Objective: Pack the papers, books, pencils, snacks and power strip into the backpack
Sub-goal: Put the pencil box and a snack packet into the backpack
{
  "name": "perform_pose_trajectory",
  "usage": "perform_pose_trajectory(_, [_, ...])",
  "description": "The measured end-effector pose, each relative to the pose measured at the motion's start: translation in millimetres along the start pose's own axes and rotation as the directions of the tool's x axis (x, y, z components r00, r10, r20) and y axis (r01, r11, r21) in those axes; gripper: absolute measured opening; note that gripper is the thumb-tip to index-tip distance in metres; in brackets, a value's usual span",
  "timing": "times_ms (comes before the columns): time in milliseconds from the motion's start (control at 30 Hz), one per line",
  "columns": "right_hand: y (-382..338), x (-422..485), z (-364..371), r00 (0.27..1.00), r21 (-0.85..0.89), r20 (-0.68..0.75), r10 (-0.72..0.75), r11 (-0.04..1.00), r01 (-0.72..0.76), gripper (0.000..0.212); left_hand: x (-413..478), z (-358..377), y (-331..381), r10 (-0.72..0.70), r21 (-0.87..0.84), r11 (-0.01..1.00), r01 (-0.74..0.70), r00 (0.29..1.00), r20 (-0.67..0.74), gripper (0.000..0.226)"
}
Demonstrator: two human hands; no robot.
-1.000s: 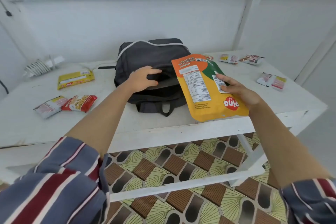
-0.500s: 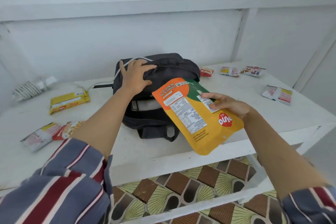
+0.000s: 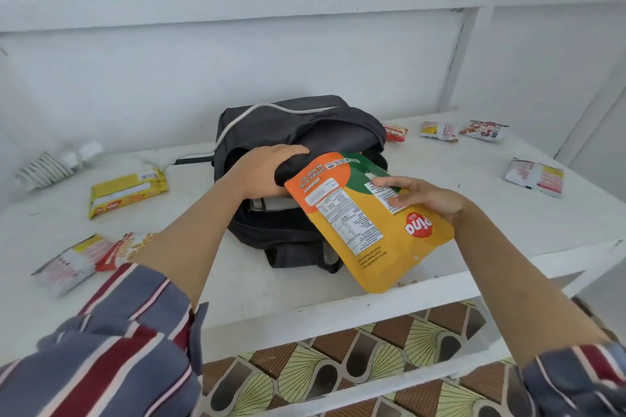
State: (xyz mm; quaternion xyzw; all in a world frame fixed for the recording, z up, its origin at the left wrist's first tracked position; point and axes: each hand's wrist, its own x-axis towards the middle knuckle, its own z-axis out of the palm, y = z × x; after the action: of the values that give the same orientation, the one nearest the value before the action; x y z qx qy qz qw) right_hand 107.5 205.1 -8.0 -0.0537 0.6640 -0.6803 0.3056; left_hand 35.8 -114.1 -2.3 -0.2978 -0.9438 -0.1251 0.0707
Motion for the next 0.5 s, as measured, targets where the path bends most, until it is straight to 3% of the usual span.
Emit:
perform_pose_trajectory(67, [-0.9,0.2,1.3,1.000,0.007,-0.026,0.000,1.000,0.000,0.043,-2.2,-0.6,-1.5,0.019,0.015,1.000,-0.019,1.000,0.022,0.073])
perform_pose_trajectory(167, [-1.6,1.8,0.5,1.000,0.028,-0.003,0.001,1.000,-0.001,0.051,-2.1,-4.7,-0.5,0.024,0.006,1.000,-0.024,0.999,-0.022,0.061])
perform_pose_trajectory(267, [-4.3,2.8,2.2,1.000,-0.010,-0.009,0.012,1.000,-0.012,0.038,-1.6,-12.6,3.5,0.041,-0.043,0.998,-0.046,0.995,-0.094,0.047])
perform_pose_trajectory(333, [-6.2,4.9,2.7,1.000,-0.007,0.008,0.015,1.000,-0.015,0.049,0.1,-16.8,2.4,0.019,-0.136,0.990,-0.039,0.989,-0.145,0.039])
perform_pose_trajectory(400, [-8.0,7.3,3.3,0.999,-0.031,0.037,0.019,0.999,-0.017,0.076,4.4,-21.4,-1.1,-0.036,-0.237,0.971,0.002,0.989,-0.142,0.039])
perform_pose_trajectory(500, [-12.8,9.9,8.9,0.999,-0.045,0.037,0.006,0.999,-0.004,0.075,13.8,-27.8,-4.1,-0.090,-0.278,0.958,0.064,0.993,-0.079,0.043])
